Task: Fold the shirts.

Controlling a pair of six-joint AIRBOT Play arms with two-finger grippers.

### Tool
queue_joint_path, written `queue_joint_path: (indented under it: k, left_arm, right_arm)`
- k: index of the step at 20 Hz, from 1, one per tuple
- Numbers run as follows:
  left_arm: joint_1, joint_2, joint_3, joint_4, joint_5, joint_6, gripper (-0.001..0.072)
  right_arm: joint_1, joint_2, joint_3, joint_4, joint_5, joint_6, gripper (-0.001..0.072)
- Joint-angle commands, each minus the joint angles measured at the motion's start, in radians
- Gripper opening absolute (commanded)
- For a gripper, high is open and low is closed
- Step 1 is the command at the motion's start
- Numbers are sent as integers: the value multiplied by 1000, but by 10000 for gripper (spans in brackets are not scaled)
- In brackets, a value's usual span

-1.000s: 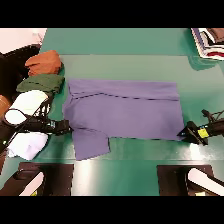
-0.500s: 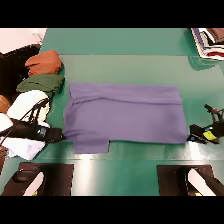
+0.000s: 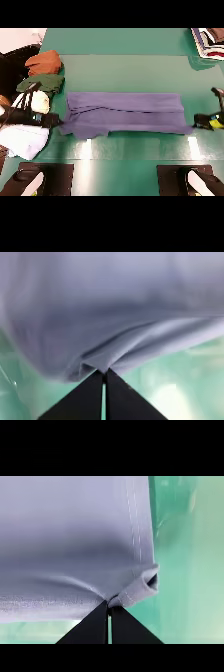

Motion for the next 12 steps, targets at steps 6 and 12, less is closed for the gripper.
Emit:
queue_joint_path:
  k: [6,12]
  left_arm:
    - [1,-561,306,9,355,87,26]
    - [2,-626,370,10,354,97,502]
  right_arm:
    - [93,-527,409,75,-113,10,14]
    - [71,-681,560,272,-95,-38,397]
